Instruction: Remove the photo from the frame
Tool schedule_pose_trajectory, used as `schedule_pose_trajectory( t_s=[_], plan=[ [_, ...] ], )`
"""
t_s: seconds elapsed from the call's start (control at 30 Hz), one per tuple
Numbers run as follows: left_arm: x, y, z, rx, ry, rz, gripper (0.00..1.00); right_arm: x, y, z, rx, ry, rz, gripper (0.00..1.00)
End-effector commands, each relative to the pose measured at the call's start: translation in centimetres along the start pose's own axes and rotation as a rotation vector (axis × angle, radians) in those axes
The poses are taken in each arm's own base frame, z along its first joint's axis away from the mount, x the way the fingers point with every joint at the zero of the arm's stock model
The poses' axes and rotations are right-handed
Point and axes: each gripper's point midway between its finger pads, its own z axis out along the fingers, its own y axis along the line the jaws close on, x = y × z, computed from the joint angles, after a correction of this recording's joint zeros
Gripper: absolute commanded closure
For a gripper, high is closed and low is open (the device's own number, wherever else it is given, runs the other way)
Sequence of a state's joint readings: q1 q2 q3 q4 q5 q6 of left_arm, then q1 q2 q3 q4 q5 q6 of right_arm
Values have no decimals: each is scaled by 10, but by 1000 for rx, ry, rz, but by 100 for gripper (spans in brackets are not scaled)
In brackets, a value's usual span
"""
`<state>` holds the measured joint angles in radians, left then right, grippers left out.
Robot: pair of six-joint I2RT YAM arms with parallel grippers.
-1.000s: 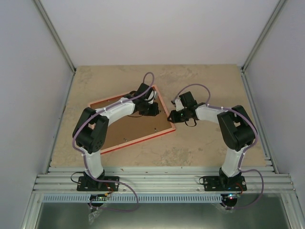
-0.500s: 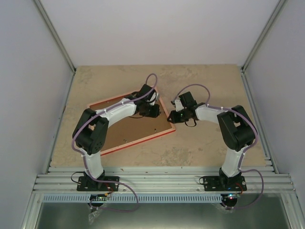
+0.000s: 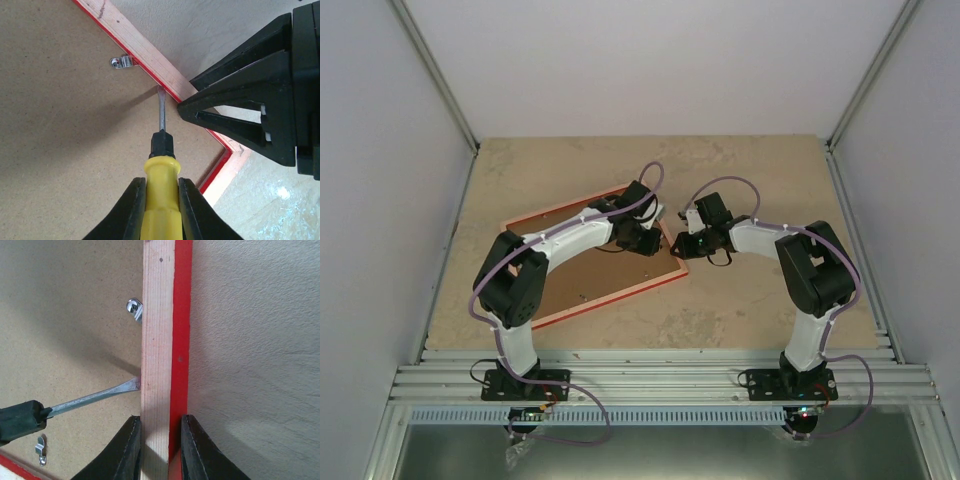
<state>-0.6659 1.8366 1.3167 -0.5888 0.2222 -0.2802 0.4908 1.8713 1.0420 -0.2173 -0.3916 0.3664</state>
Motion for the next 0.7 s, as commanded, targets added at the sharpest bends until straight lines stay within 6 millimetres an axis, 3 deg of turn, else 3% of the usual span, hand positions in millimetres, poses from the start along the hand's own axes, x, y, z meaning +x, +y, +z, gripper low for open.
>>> schedule_pose_trajectory(
  t_s=[0.0,0.23,0.4,0.67],
  plan=[
    [25,-10,0,23,98,16,100,13,-1,8,-4,41,5,87],
    [-5,-5,-26,-31,-59,-49,100,14,-5,5,16,35,2,88],
    [-23,9,-40,-68,-138,-101,100,16,-7,5,24,36,-1,89],
    [-32,16,-28,-82,-129,-111,100,16,-7,7,28,40,-8,90]
  ],
)
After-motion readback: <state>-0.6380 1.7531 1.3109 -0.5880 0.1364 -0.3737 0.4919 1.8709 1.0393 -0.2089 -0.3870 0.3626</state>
